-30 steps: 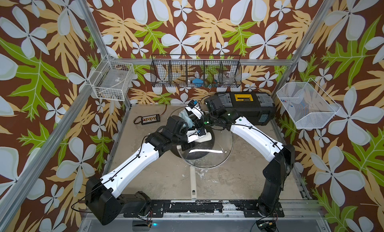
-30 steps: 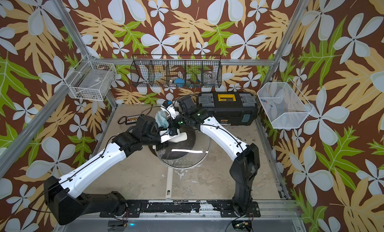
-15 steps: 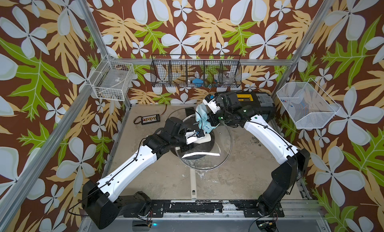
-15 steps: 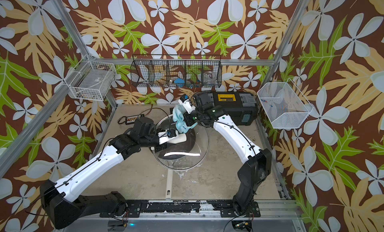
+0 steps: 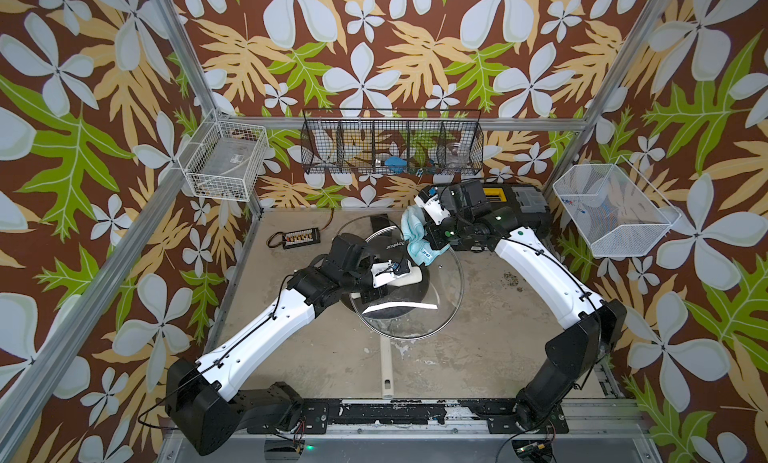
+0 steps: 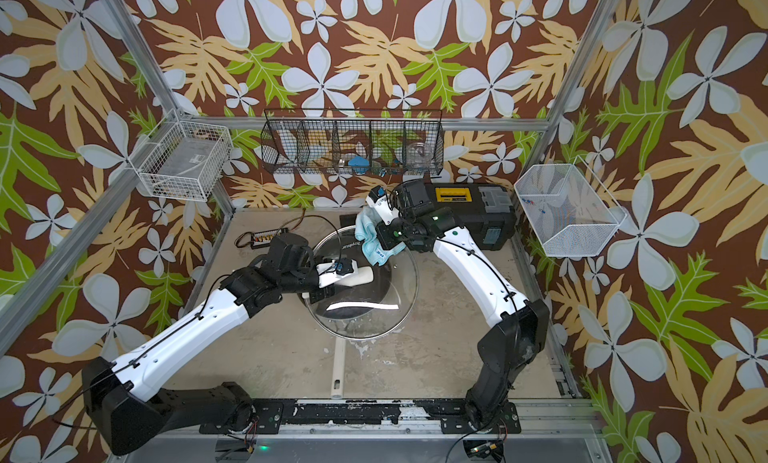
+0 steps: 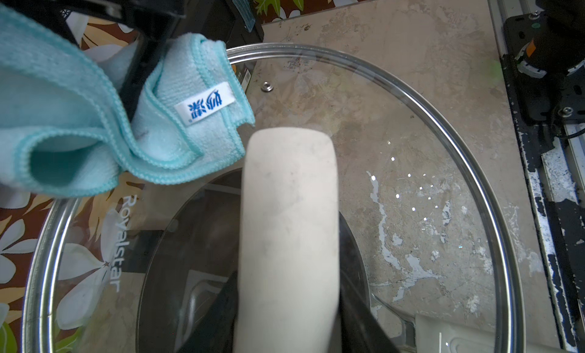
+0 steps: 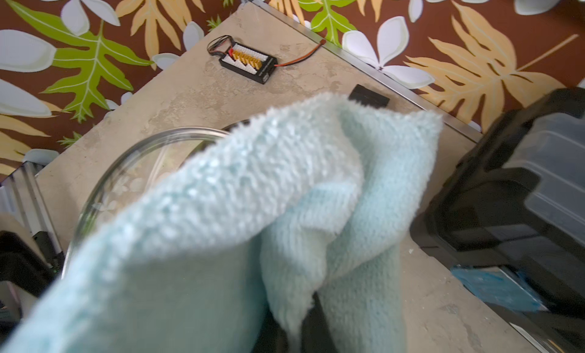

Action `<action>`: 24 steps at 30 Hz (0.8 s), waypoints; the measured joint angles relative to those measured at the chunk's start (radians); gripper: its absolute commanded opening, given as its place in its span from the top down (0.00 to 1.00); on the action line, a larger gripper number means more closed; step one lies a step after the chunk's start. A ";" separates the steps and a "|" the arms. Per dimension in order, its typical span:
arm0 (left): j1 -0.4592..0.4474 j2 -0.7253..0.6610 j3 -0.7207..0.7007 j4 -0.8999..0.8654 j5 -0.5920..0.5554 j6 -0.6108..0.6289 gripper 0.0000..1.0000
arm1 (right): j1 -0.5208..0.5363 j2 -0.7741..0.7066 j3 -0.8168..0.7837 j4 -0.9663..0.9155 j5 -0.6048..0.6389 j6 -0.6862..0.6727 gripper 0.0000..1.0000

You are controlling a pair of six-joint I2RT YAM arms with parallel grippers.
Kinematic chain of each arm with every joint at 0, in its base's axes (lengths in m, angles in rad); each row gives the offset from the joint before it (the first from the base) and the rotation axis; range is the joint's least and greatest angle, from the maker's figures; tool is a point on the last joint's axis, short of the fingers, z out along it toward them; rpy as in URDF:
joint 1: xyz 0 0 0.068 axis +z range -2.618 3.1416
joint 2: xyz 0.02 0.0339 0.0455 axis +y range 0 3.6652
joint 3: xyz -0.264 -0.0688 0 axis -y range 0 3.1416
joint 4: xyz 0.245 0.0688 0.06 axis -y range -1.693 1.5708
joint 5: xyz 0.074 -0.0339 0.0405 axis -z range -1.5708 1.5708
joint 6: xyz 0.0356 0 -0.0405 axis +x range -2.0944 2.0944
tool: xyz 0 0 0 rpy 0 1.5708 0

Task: Wipe the pot lid with a cloth
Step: Wipe the pot lid.

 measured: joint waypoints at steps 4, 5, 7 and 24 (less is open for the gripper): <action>0.000 0.015 0.016 0.002 0.002 0.004 1.00 | 0.040 0.038 0.042 0.004 -0.041 0.002 1.00; 0.000 0.019 0.021 0.002 0.002 0.006 1.00 | 0.049 0.050 0.053 0.006 -0.050 0.002 1.00; 0.000 0.024 0.026 0.003 0.002 0.011 1.00 | 0.066 0.069 0.069 0.007 -0.061 0.003 1.00; 0.000 0.054 0.063 0.007 0.008 0.021 1.00 | 0.161 0.179 0.149 0.082 -0.256 0.055 1.00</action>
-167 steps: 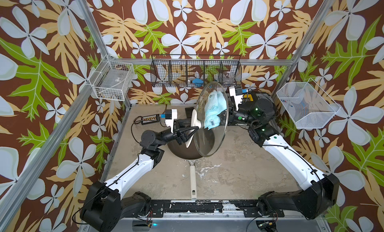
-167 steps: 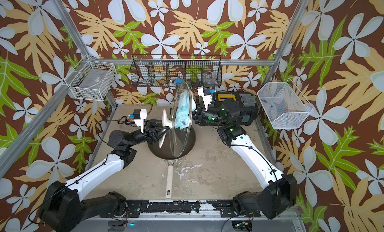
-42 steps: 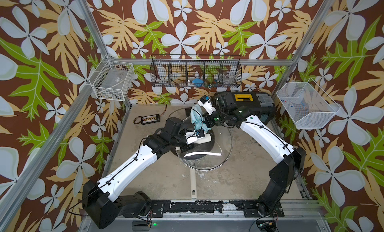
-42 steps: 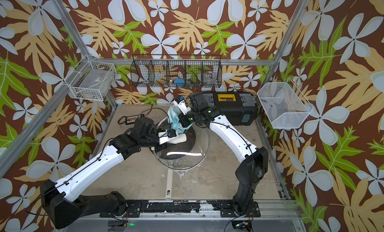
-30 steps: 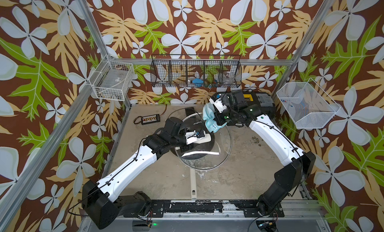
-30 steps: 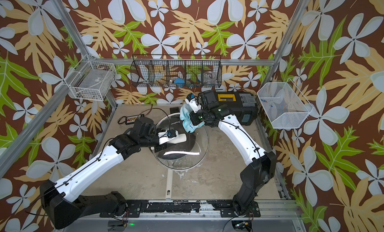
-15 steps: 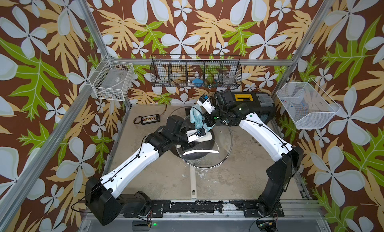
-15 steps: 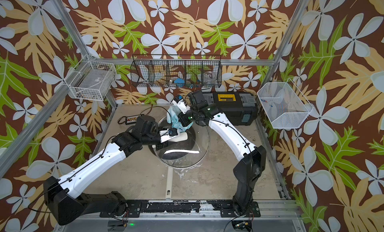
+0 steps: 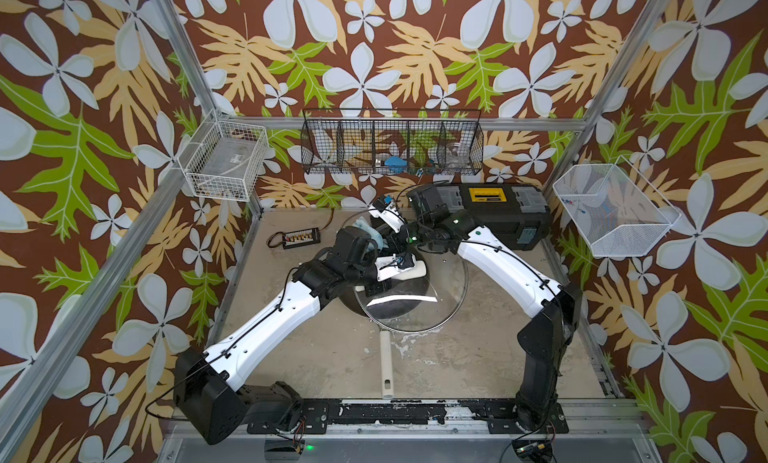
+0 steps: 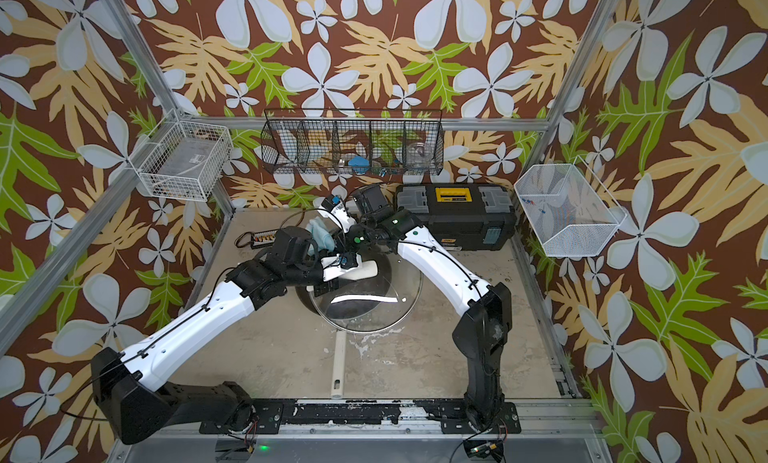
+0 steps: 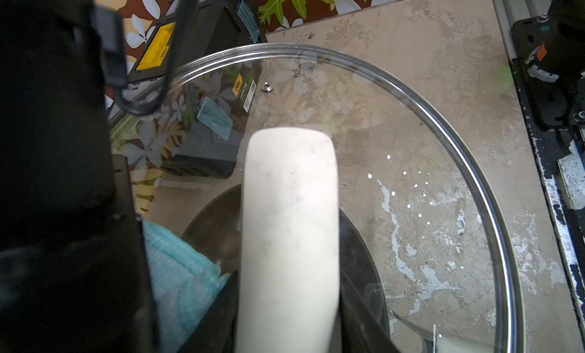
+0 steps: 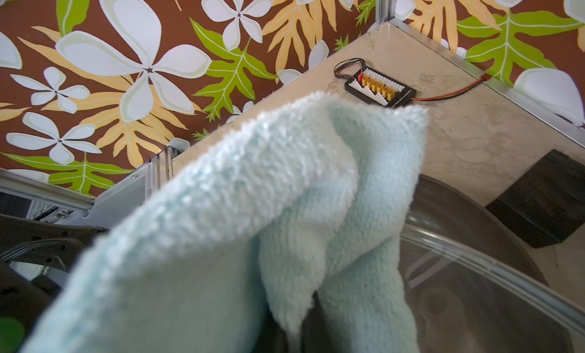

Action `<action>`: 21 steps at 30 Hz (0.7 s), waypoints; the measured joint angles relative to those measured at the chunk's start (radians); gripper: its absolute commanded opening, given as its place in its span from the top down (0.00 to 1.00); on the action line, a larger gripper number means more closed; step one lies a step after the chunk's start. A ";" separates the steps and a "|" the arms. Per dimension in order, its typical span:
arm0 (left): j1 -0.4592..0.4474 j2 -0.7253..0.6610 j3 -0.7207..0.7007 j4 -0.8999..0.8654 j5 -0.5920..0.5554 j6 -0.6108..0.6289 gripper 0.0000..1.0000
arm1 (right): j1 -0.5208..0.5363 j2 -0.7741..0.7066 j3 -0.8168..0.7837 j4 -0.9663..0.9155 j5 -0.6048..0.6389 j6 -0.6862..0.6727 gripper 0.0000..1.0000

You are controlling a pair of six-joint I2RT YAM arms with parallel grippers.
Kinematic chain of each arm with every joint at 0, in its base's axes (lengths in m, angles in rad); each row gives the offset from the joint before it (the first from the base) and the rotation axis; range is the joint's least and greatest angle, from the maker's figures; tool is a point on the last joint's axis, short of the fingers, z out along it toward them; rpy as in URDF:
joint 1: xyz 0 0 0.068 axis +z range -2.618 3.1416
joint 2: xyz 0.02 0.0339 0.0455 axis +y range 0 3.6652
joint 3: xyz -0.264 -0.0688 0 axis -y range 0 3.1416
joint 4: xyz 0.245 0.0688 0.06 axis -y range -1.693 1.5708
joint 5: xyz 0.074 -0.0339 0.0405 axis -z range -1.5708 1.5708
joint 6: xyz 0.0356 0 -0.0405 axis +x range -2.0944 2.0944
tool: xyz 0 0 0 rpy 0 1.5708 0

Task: Wipe the pot lid with a cloth
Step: Wipe the pot lid.

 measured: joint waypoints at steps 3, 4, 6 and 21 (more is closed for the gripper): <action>0.000 0.000 -0.008 0.013 0.000 0.000 1.00 | 0.000 0.004 0.001 -0.002 0.006 0.000 1.00; 0.000 0.000 -0.011 0.017 -0.001 0.000 1.00 | -0.001 0.004 0.000 -0.003 0.014 0.000 1.00; 0.000 -0.001 -0.021 0.028 -0.001 0.000 1.00 | -0.009 0.003 -0.004 -0.005 0.029 -0.001 1.00; 0.042 -0.066 -0.076 0.038 0.007 -0.032 1.00 | -0.178 -0.077 -0.074 -0.010 0.054 -0.009 1.00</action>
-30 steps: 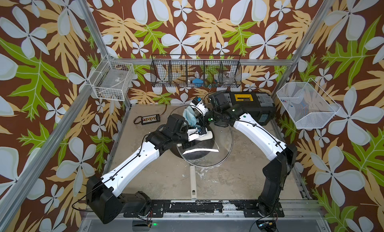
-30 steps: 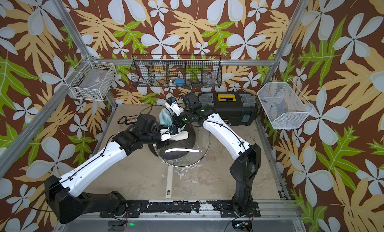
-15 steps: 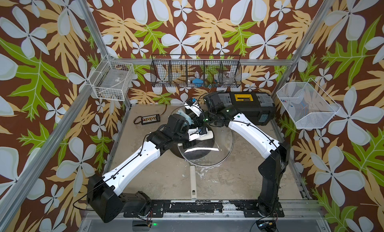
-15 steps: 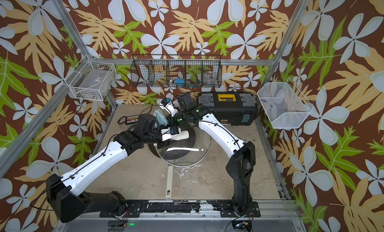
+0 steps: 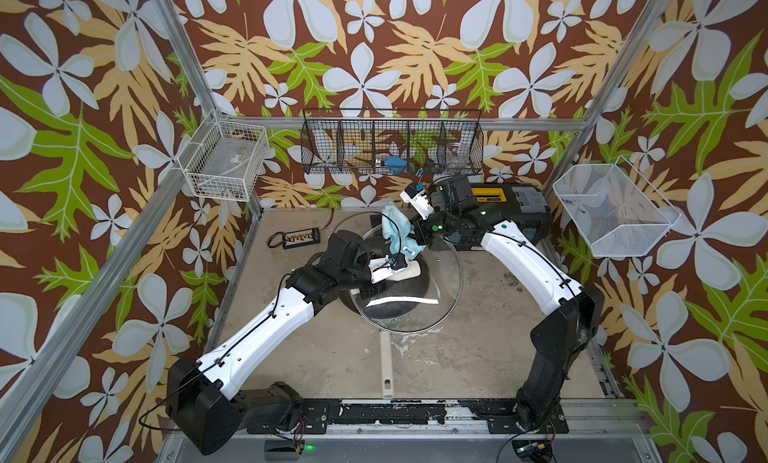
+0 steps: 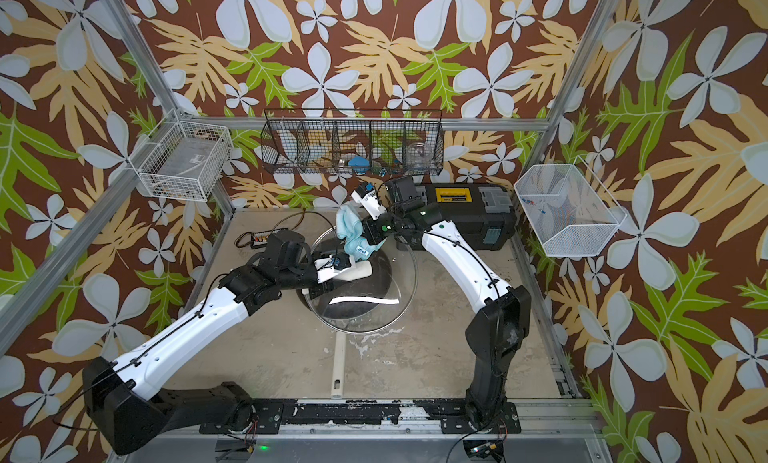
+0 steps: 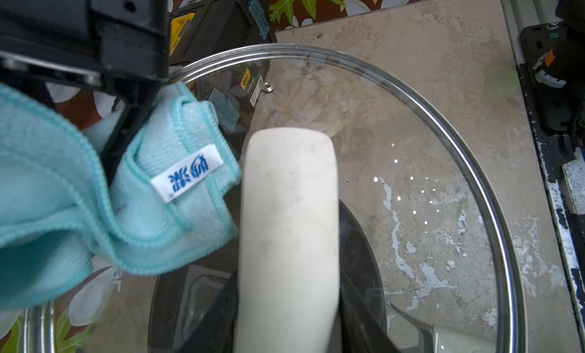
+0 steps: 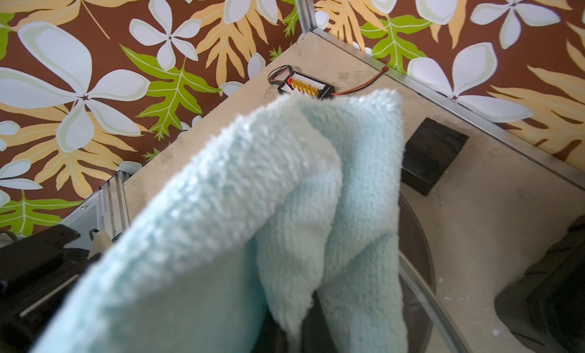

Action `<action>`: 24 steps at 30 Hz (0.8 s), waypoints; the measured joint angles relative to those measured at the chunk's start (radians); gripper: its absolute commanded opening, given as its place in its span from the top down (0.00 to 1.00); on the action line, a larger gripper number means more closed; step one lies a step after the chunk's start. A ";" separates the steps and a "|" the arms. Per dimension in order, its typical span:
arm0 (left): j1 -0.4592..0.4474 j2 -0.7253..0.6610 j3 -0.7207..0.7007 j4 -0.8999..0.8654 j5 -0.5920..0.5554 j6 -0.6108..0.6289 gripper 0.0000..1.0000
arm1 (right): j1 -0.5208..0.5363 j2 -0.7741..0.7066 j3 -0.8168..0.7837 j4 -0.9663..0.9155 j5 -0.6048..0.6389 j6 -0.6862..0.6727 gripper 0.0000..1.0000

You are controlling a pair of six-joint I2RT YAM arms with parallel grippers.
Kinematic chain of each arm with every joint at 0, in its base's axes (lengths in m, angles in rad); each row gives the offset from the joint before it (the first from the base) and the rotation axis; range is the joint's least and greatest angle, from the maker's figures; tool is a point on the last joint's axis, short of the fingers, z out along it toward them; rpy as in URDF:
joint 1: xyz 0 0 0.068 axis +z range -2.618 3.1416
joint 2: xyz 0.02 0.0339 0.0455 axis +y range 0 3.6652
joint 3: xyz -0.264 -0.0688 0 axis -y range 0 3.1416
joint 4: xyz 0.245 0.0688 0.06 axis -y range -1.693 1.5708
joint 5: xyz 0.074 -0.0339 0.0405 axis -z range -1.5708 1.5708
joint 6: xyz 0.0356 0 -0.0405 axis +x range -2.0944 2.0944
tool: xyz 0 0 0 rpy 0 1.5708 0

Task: Wipe the pot lid with a cloth
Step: Wipe the pot lid.

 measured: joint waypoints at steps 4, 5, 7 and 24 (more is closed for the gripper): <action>0.019 -0.020 -0.015 -0.001 0.000 -0.003 1.00 | -0.021 -0.003 -0.003 -0.016 0.013 -0.016 1.00; 0.022 -0.022 -0.016 -0.001 0.000 -0.005 1.00 | -0.023 -0.003 -0.001 -0.023 0.026 -0.019 1.00; 0.030 -0.026 -0.016 -0.001 -0.002 -0.017 1.00 | -0.023 -0.003 0.001 -0.035 0.031 -0.024 1.00; 0.067 -0.037 -0.038 0.029 -0.040 -0.101 1.00 | -0.023 -0.164 -0.290 -0.014 0.056 -0.047 1.00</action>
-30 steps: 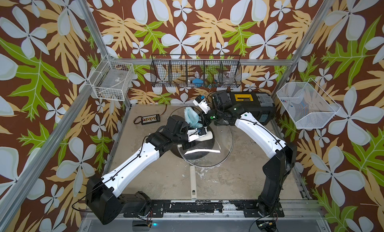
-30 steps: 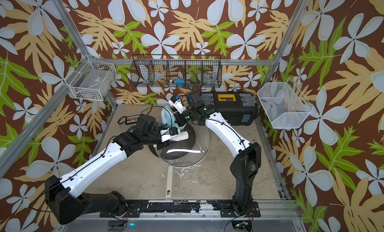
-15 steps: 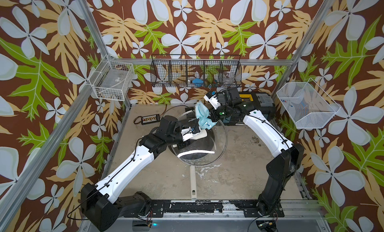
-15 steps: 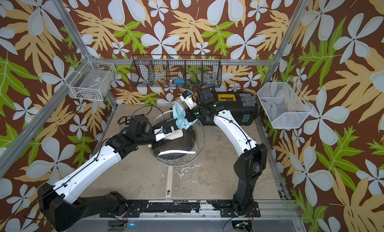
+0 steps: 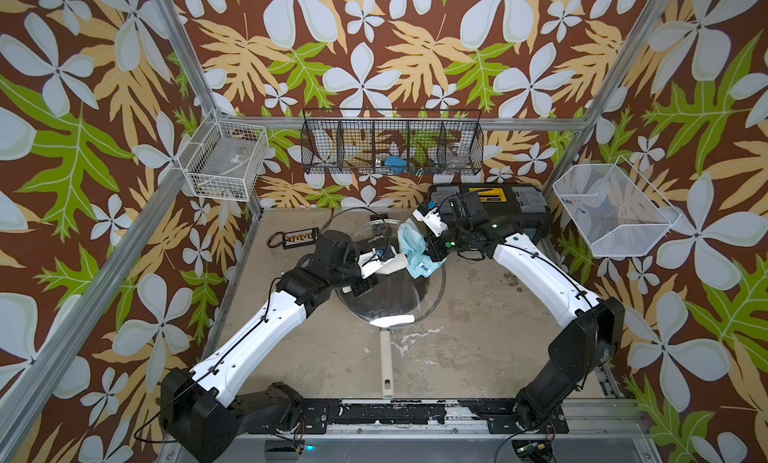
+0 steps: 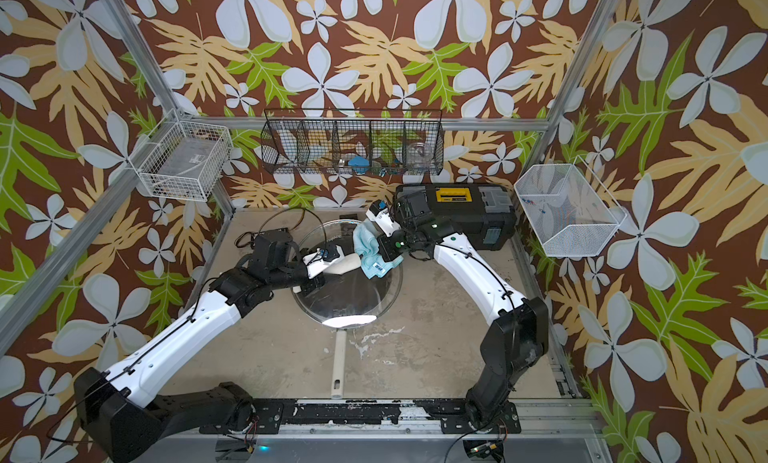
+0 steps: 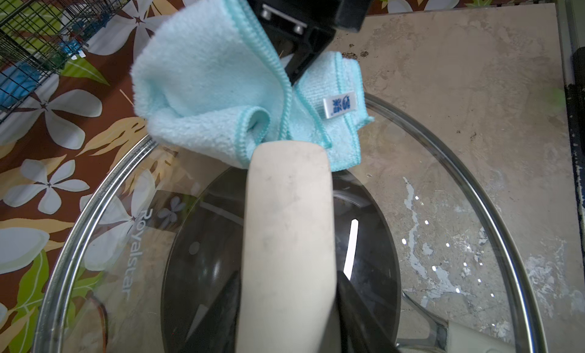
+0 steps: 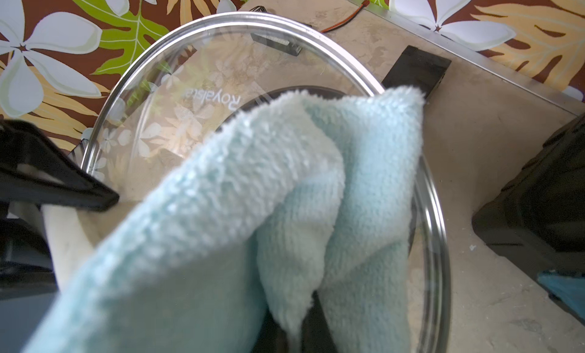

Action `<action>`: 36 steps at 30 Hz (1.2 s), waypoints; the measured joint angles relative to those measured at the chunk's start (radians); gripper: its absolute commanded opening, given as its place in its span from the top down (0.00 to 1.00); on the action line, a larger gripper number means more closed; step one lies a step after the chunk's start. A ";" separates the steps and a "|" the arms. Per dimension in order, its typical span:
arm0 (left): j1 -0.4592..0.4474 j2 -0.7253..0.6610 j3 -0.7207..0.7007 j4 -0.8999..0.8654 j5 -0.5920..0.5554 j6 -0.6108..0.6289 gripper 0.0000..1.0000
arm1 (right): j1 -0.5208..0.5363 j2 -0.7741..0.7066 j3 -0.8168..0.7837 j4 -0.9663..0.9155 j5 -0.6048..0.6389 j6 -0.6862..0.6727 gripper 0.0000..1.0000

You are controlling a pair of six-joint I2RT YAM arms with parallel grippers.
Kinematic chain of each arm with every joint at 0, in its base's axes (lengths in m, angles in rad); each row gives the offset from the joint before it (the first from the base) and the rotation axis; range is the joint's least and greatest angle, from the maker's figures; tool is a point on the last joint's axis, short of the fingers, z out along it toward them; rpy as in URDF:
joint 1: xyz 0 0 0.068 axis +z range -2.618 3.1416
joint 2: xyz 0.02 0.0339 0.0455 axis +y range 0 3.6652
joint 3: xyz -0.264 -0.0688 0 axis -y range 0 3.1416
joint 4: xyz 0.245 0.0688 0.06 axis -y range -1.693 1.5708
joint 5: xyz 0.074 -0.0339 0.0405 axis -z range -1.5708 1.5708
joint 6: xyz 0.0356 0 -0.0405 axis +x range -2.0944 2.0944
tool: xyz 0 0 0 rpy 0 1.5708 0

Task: Wipe the pot lid with a cloth
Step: Wipe the pot lid.

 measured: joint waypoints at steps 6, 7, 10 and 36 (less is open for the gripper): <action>0.005 0.003 0.000 0.024 -0.007 -0.002 1.00 | 0.005 -0.136 -0.182 0.030 0.004 0.007 1.00; 0.005 0.004 0.000 0.029 -0.007 -0.003 1.00 | 0.006 -0.158 -0.208 0.030 0.006 0.008 1.00; 0.005 0.006 0.000 0.044 -0.006 -0.008 1.00 | 0.011 -0.226 -0.275 0.029 0.015 0.027 1.00; 0.005 -0.019 -0.019 0.059 0.050 -0.010 1.00 | 0.011 0.044 0.112 0.022 0.039 0.045 1.00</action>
